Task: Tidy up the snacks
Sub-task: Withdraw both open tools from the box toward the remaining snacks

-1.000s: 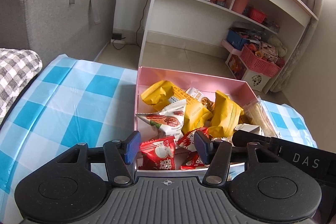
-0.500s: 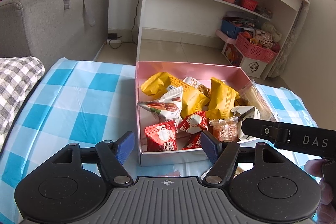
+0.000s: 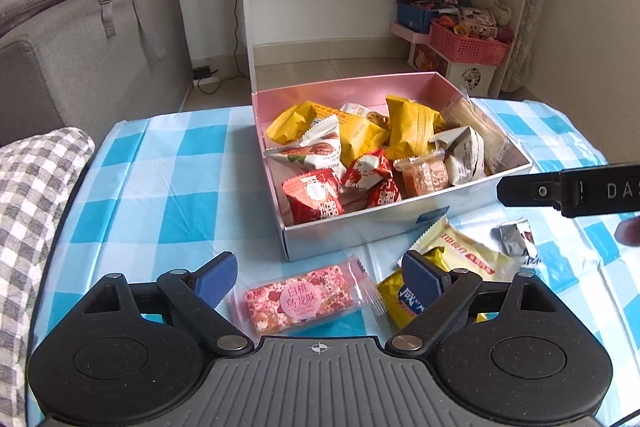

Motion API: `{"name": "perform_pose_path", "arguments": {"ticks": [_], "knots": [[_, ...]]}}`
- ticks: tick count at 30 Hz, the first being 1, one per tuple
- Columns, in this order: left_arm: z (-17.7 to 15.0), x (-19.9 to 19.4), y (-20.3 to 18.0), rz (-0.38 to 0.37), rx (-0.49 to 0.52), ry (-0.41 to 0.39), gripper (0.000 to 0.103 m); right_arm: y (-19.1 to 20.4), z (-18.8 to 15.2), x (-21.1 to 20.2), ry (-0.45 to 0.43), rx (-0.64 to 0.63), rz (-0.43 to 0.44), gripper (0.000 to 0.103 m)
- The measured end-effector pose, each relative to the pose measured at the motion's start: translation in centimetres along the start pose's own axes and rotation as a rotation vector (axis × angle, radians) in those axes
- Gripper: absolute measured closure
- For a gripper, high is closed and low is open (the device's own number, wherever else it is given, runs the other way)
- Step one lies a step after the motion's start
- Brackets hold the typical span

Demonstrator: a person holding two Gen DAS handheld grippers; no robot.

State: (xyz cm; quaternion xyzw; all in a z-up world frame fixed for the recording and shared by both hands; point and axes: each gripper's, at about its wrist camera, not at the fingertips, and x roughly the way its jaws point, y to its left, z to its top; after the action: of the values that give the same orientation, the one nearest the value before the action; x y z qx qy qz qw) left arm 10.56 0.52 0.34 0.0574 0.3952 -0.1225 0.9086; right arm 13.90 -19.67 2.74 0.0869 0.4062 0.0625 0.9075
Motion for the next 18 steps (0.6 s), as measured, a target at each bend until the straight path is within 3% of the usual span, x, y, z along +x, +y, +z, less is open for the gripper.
{"name": "perform_pose_path", "arguments": {"ticks": [8, 18], "knots": [[-1.9, -0.9, -0.8, 0.008, 0.081, 0.049, 0.010, -1.7, -0.9, -0.5, 0.028, -0.019, -0.059, 0.010], [-2.1, 0.8, -2.8, -0.111, -0.071, 0.156, 0.010, -3.0, -2.2, 0.3, 0.106, -0.035, -0.150, 0.009]]}}
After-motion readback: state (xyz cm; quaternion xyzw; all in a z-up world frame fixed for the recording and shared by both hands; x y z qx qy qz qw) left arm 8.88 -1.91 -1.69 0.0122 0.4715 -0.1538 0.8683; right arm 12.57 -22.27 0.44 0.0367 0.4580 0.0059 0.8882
